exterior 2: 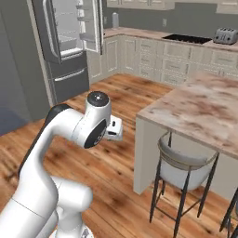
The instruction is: Take the cheese, chicken drumstick, and lemon from the fridge and place them on the plate on the dining counter to create an appetizer plate.
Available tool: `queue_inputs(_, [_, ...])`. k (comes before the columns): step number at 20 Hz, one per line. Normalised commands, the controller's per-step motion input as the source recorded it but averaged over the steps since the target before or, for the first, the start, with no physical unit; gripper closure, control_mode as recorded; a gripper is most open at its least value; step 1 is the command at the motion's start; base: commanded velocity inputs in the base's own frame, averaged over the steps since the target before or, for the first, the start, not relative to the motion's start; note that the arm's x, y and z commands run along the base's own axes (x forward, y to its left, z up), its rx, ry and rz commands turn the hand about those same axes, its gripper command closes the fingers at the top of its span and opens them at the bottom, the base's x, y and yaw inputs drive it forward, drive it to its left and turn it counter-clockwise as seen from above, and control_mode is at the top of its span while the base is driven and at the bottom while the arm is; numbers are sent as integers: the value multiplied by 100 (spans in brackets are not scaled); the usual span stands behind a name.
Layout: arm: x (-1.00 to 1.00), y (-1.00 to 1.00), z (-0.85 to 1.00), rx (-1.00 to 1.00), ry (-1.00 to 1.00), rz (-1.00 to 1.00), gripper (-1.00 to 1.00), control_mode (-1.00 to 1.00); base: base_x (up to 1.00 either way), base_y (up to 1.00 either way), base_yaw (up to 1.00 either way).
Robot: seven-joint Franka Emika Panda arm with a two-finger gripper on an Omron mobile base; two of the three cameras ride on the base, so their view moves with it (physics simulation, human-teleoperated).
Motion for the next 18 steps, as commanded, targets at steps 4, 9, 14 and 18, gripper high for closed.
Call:
queue_inputs(4, [0,0,0,0,0,0,-100,100,57,80,32])
queue_inputs(9, [0,0,0,0,0,0,-100,100,87,29,12])
queue_inputs(14, [0,0,0,0,0,0,-100,100,100,7,4])
queue_inputs(18, [0,0,0,0,0,0,-100,100,100,0,0])
